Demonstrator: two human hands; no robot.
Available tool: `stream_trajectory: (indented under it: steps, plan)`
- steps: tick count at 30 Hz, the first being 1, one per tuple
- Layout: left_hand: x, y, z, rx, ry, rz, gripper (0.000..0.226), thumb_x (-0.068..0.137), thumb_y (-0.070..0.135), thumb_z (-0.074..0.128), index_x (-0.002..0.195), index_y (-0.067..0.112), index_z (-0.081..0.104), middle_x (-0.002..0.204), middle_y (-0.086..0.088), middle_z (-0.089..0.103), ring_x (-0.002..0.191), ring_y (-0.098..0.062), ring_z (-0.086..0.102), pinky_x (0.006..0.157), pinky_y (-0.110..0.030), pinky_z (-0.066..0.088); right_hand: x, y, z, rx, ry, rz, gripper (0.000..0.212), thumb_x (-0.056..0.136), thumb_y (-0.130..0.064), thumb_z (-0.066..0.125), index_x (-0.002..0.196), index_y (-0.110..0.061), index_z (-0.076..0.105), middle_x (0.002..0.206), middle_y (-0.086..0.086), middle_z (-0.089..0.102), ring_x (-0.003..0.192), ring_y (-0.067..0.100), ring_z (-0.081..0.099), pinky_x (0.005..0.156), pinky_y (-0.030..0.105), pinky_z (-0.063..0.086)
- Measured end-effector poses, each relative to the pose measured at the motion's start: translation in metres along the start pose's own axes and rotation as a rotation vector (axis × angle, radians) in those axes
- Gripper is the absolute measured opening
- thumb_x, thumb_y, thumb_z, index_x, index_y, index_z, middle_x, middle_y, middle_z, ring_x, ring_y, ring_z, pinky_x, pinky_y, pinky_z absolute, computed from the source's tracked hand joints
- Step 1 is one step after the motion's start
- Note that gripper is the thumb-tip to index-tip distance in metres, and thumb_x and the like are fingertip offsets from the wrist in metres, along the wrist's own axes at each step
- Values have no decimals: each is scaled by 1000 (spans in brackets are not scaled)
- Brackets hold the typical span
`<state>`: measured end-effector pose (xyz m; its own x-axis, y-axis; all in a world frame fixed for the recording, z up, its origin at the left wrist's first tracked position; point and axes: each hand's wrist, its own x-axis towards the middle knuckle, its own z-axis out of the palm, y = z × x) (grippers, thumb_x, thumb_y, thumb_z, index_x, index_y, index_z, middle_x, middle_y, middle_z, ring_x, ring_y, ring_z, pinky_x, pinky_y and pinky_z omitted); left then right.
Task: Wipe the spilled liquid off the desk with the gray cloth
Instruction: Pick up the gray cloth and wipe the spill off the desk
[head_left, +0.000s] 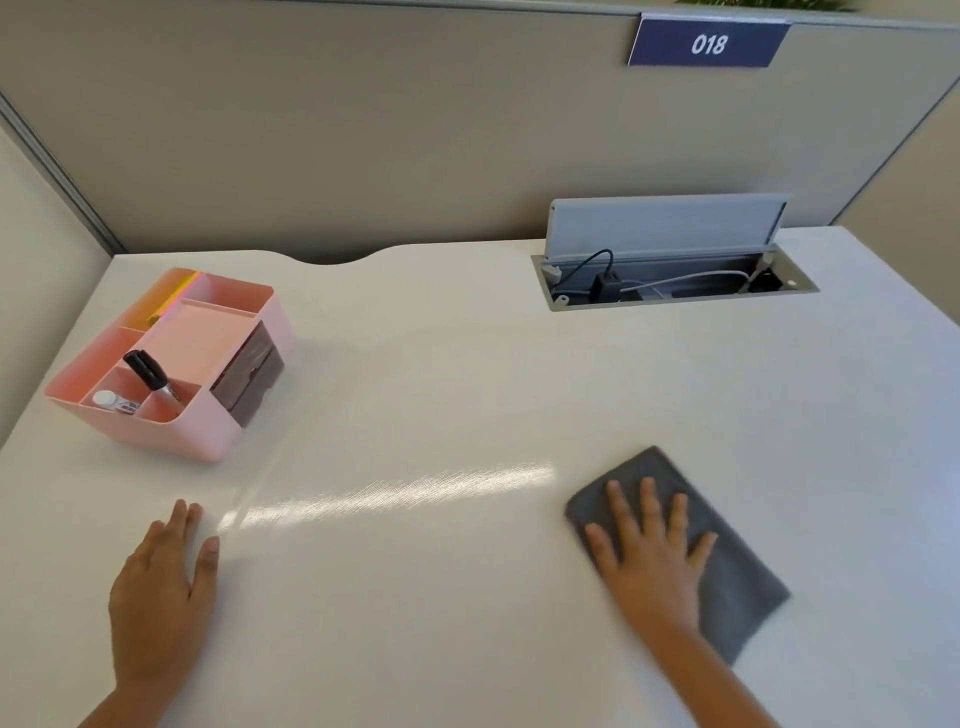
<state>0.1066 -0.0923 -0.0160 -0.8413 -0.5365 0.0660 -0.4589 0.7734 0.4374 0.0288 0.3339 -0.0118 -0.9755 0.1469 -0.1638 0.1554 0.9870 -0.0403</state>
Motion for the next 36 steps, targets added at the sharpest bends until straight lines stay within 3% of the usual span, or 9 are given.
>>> stream_trajectory:
  steps: [4, 8, 13, 16, 23, 27, 29, 32, 36]
  plan:
    - [0, 2, 0, 19, -5, -5, 71, 82, 55, 20, 132, 10, 43, 141, -16, 47, 130, -40, 40, 102, -58, 34, -58, -103, 5, -6, 19, -364, 61, 76, -66, 34, 126, -37, 55, 138, 5, 52, 129, 43, 39, 99, 68, 23]
    - [1, 5, -3, 57, -31, -17, 70, 81, 51, 24, 132, 7, 42, 135, -20, 52, 129, -41, 42, 102, -58, 35, -106, -173, 19, -89, -36, -673, 63, 72, -75, 32, 125, -47, 50, 141, -3, 47, 135, 36, 10, 101, 62, 9]
    - [1, 5, -5, 77, -59, -34, 66, 82, 47, 28, 133, 7, 42, 138, -20, 49, 129, -42, 42, 104, -60, 34, -135, -172, 30, -168, 140, -919, 45, 83, -67, 37, 127, -57, 41, 132, -15, 56, 126, 29, 49, 105, 61, 13]
    - [-1, 4, -6, 40, -45, -17, 67, 82, 50, 25, 133, 9, 41, 138, -16, 50, 129, -39, 43, 103, -58, 36, -127, -128, 43, -287, 267, -1061, 44, 92, -54, 32, 136, -55, 26, 142, -20, 43, 138, 32, 22, 104, 59, 14]
    - [-3, 0, -5, -28, -32, -35, 72, 80, 58, 21, 134, 15, 40, 143, -10, 46, 134, -34, 38, 107, -55, 31, -55, -42, 7, -168, 86, -778, 62, 75, -72, 40, 131, -46, 45, 141, -10, 47, 144, 20, -10, 106, 51, 9]
    - [-1, -1, -5, -31, -39, -39, 72, 80, 58, 21, 133, 14, 41, 144, -11, 44, 134, -35, 38, 107, -55, 30, -30, -22, 0, -113, 5, -510, 61, 82, -73, 12, 140, -55, 7, 157, -12, 11, 139, 17, -28, 111, 50, -11]
    - [-1, -1, -4, -35, -32, -36, 73, 80, 58, 20, 133, 13, 42, 144, -11, 44, 134, -35, 38, 106, -56, 31, -32, -23, -1, -102, 13, -451, 61, 83, -72, 8, 140, -52, 13, 156, -9, 15, 141, 21, -16, 111, 51, -10]
    - [1, 0, -3, -61, -14, -35, 74, 79, 59, 20, 133, 14, 44, 147, -10, 40, 134, -34, 37, 107, -56, 31, -46, -37, 1, -138, 22, -527, 64, 84, -72, 19, 133, -40, 44, 147, 2, 39, 141, 30, 7, 105, 55, 4]
    - [1, 2, -5, -75, 10, -37, 76, 77, 58, 20, 132, 11, 46, 146, -13, 40, 134, -36, 37, 106, -56, 30, -76, -71, 23, -262, 190, -871, 51, 86, -66, 32, 132, -45, 37, 145, -2, 31, 141, 38, 5, 102, 60, 13]
